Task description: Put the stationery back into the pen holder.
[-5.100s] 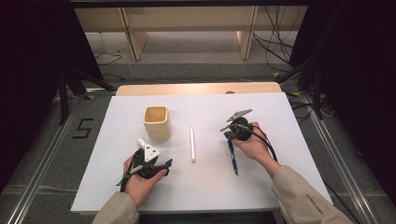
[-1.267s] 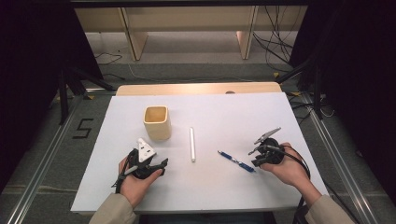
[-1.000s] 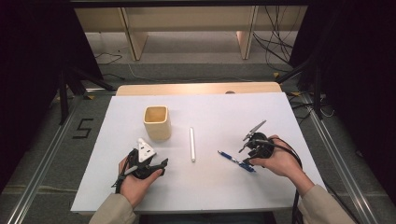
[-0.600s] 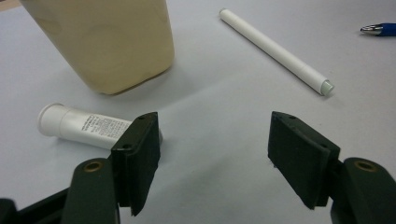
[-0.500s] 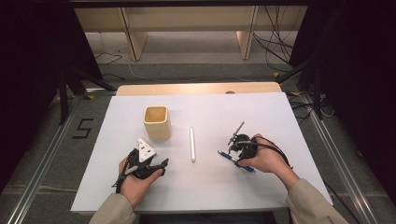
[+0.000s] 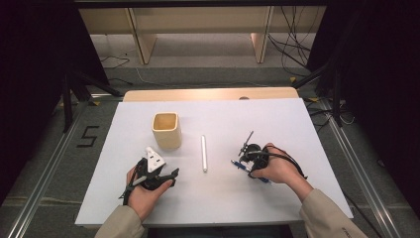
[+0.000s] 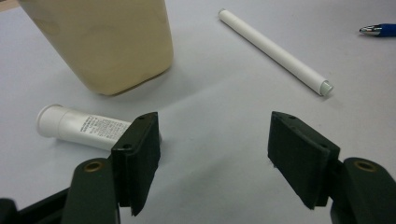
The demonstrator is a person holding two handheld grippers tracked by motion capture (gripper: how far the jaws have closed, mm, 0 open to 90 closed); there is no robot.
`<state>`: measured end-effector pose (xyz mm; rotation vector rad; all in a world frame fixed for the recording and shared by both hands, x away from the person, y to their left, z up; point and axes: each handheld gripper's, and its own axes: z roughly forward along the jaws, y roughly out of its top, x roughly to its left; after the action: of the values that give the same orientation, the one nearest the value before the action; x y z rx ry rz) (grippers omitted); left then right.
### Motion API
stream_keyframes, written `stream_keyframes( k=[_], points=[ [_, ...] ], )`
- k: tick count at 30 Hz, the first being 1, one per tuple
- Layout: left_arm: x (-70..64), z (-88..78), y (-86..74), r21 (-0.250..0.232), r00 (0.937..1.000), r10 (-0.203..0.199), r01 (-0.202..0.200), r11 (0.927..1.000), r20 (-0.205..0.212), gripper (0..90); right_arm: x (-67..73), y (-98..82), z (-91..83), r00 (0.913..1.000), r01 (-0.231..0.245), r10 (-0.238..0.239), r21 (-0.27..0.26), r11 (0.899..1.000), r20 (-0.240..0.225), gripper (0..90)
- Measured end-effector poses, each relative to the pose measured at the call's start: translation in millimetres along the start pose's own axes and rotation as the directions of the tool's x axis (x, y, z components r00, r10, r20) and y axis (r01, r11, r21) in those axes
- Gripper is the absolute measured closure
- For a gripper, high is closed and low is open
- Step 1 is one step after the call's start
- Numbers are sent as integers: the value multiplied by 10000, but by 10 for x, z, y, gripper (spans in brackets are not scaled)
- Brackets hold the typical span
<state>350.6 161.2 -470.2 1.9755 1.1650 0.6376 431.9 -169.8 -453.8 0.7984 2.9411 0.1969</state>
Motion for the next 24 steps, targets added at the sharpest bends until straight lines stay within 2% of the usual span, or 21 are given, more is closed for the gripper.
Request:
stream_keyframes(
  k=[24],
  points=[
    [-4,2,1,19,10000,16,-16,10000,22,344,-15,17,8,9988,-284,290,164,9995,-393,764]
  ],
)
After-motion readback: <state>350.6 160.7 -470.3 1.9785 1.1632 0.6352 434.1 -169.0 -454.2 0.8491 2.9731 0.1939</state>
